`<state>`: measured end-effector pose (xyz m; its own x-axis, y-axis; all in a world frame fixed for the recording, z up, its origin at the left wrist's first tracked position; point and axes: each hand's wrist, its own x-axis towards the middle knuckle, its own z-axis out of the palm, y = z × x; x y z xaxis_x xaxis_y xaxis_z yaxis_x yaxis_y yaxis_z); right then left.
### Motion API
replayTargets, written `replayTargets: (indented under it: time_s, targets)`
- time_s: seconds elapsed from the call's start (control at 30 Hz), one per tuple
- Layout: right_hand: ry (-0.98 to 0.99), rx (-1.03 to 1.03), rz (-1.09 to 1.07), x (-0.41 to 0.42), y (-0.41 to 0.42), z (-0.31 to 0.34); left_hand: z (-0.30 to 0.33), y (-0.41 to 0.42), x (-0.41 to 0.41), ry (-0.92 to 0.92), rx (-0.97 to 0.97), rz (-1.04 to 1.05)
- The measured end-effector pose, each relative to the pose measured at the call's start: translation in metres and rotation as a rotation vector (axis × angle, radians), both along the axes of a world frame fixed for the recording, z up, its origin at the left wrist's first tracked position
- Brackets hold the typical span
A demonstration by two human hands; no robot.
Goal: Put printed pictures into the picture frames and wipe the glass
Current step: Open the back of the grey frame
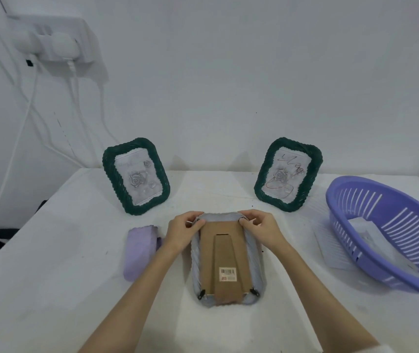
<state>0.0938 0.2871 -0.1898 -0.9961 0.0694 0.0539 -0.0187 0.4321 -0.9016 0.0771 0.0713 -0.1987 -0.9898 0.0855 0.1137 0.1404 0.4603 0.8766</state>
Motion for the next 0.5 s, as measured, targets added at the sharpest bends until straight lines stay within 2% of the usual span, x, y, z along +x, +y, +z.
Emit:
replayTargets:
  time_s: [0.2, 0.5]
  targets:
    - [-0.022, 0.144, -0.064, -0.004, -0.003, -0.012, -0.011, -0.001, -0.002, 0.006, -0.137, 0.001]
    - [0.01, 0.199, -0.061, -0.005, -0.004, -0.018, -0.014, 0.0, -0.003, 0.043, -0.168, 0.0]
